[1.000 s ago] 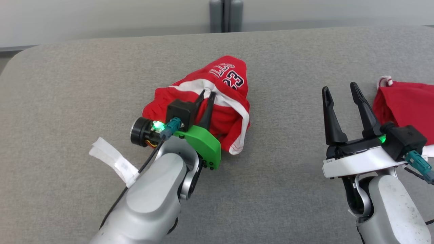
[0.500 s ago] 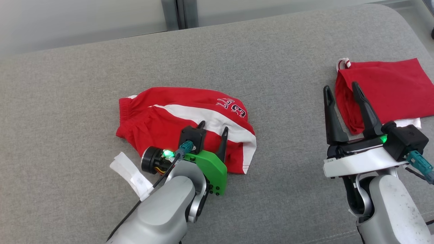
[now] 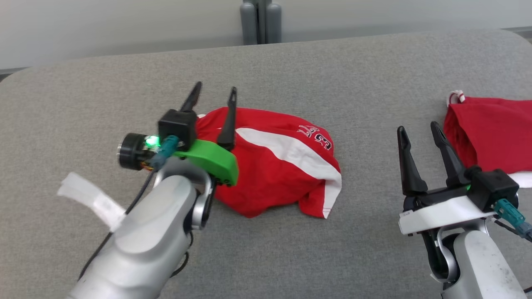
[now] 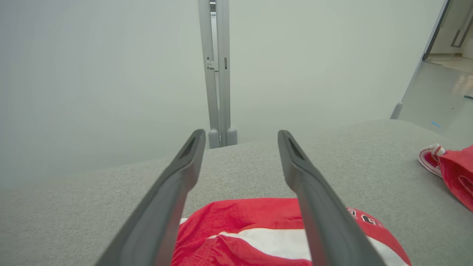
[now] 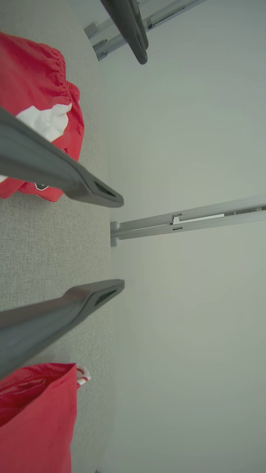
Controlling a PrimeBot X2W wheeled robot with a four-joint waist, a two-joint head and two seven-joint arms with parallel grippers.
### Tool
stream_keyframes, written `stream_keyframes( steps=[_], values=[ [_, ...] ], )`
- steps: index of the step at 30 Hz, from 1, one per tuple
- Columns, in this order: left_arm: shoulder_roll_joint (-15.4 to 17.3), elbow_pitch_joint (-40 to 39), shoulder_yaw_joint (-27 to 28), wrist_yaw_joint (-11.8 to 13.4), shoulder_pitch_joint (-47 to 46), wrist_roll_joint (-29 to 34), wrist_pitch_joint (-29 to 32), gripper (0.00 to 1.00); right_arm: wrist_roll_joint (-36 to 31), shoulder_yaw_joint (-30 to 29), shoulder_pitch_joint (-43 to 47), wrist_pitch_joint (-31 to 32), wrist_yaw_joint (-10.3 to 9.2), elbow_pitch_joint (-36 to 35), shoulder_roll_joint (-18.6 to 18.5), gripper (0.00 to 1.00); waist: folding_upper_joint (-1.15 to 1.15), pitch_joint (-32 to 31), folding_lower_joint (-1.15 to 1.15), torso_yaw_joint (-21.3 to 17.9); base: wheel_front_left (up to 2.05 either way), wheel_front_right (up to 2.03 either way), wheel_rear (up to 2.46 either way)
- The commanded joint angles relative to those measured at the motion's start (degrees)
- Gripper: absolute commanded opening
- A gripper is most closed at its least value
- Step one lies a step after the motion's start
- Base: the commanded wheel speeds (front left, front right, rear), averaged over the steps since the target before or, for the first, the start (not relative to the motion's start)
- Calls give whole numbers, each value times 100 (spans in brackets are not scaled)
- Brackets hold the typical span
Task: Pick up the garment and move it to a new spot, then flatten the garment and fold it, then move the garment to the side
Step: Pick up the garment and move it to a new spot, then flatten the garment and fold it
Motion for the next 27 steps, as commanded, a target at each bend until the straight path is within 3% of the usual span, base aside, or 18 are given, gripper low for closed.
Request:
stream_keyframes(
  steps=[1,5,8,12,19,27],
  values=[
    [158,-270,230,4,352,116,-11,100,-45,-5,107,-23,0,15,-14,100,0,-156,0,237,0,0,0],
    [579,-1061,850,-411,1006,449,-14,100,-67,-31,256,-21,0,-1,21,100,0,-219,0,358,0,0,0],
    [680,-1423,1404,-554,1570,662,-15,100,-41,-29,356,-21,0,-77,73,100,0,-255,0,392,0,0,0],
    [515,-1831,2020,-842,2344,1054,-14,100,-28,-2,514,-21,0,-166,115,100,0,-298,0,395,0,0,0],
    [-166,-2097,2907,-1382,3319,1620,-15,100,23,-127,710,-21,0,-277,207,100,0,-395,0,353,0,0,0],
    [-547,-1883,3327,-1893,3521,2143,-15,100,-21,-102,712,-21,0,-239,245,100,0,-463,0,324,0,0,0]
  ],
)
